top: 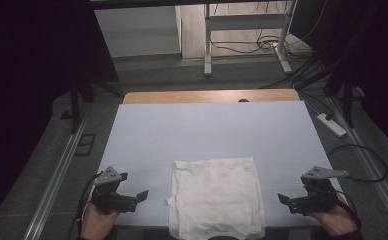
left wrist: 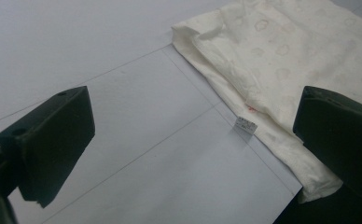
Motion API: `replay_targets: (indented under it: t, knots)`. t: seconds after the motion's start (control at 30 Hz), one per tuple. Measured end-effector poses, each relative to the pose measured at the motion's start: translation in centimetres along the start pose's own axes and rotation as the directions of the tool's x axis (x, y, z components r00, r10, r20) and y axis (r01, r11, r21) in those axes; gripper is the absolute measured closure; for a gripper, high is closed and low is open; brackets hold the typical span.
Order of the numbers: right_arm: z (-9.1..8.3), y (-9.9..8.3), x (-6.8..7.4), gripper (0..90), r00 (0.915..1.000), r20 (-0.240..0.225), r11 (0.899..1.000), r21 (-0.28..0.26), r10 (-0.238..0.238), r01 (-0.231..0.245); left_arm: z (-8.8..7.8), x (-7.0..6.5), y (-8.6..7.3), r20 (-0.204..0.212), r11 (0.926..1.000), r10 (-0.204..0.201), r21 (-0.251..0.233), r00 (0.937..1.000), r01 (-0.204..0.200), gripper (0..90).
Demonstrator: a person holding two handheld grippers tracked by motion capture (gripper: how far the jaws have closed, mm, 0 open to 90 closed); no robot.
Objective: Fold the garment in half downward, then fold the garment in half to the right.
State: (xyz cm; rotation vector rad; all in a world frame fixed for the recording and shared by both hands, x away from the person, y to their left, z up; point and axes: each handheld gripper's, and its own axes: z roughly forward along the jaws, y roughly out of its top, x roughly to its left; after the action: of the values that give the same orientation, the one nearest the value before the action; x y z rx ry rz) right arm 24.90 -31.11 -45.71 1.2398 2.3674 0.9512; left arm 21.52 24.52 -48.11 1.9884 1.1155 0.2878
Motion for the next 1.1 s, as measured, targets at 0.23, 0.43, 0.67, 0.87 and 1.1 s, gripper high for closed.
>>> replay_targets:
  t: [0.23,0.43,0.67,0.87,1.1]
  knots:
    - [-0.4,-0.3,-0.1,0.0,0.9996,0.015,1.0,-0.003,0.025,-0.025,-0.1,0.0,-0.1,0.007,1.0,-0.002,0.0,1.0,0.002,0.0]
    - [-0.3,-0.2,0.0,0.0,0.9998,0.014,1.0,0.005,0.014,-0.014,0.0,0.2,-0.1,0.014,0.9999,-0.011,0.006,0.9998,0.011,0.0]
    - [-0.2,-0.1,0.0,0.0,0.9999,-0.005,1.0,0.012,0.013,-0.013,0.0,0.4,0.0,0.026,0.9996,-0.026,0.011,0.9993,0.025,0.0]
    - [0.0,0.1,0.0,0.0,0.9997,-0.023,1.0,0.014,0.0,0.001,0.3,0.4,0.2,0.035,0.9998,-0.02,0.003,0.9992,0.02,0.0]
    - [0.5,0.9,0.3,0.0,0.9971,-0.067,0.999,0.022,-0.035,0.037,1.1,0.4,1.0,0.053,0.9999,0.011,0.004,0.9986,-0.011,0.0]
